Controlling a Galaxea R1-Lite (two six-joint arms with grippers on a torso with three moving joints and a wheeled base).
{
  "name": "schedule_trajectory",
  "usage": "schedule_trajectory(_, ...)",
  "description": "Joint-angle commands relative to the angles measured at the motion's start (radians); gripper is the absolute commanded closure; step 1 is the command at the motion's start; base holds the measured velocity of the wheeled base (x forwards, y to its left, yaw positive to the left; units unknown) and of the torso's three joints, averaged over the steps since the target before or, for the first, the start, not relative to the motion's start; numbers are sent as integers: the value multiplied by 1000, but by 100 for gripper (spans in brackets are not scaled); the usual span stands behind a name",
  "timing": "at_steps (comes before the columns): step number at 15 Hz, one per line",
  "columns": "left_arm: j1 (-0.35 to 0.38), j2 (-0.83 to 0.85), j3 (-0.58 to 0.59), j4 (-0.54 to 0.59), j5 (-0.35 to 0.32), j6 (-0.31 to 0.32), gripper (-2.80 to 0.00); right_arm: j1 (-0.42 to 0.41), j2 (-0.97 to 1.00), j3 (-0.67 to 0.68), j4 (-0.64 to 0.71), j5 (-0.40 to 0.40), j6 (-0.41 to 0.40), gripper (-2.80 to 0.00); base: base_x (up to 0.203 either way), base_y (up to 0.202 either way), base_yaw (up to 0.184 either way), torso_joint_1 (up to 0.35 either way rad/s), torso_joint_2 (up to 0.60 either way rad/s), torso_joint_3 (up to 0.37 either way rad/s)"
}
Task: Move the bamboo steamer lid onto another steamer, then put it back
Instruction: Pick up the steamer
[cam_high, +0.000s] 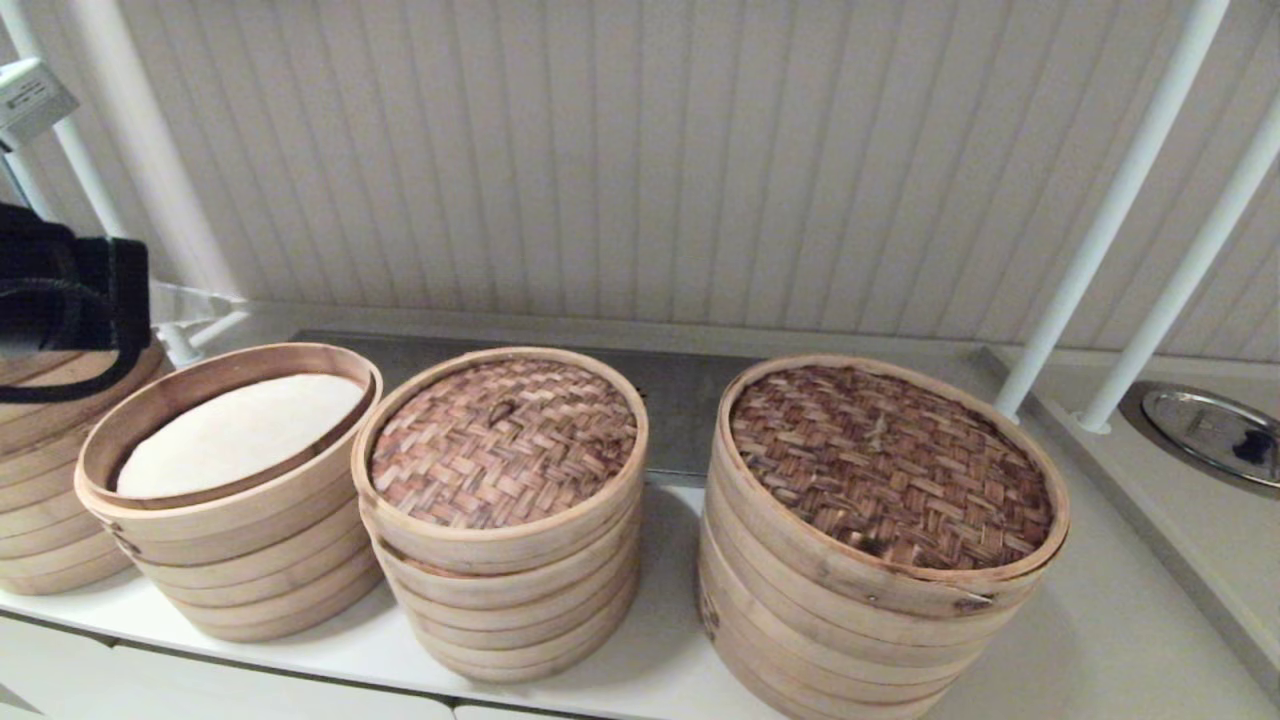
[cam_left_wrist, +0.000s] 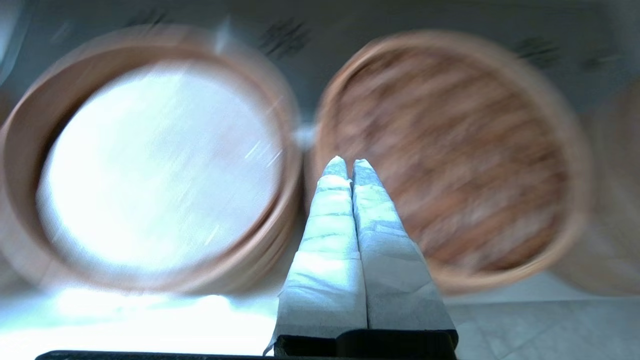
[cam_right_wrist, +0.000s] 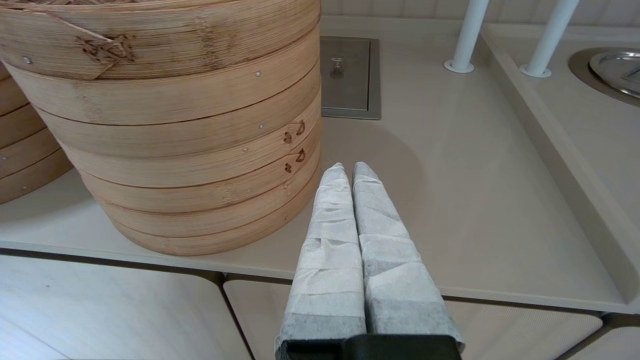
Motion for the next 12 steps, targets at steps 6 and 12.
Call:
schedule_trajectory(6,205,-425,506,-135,-3,1,0,0,0,0,1,0,0,0,0,0,0,0,0,0)
schedule_trajectory(12,221,-884,837,-171,13,3,0,0,0,-1,1,0,0,0,0,0,0,0,0,0)
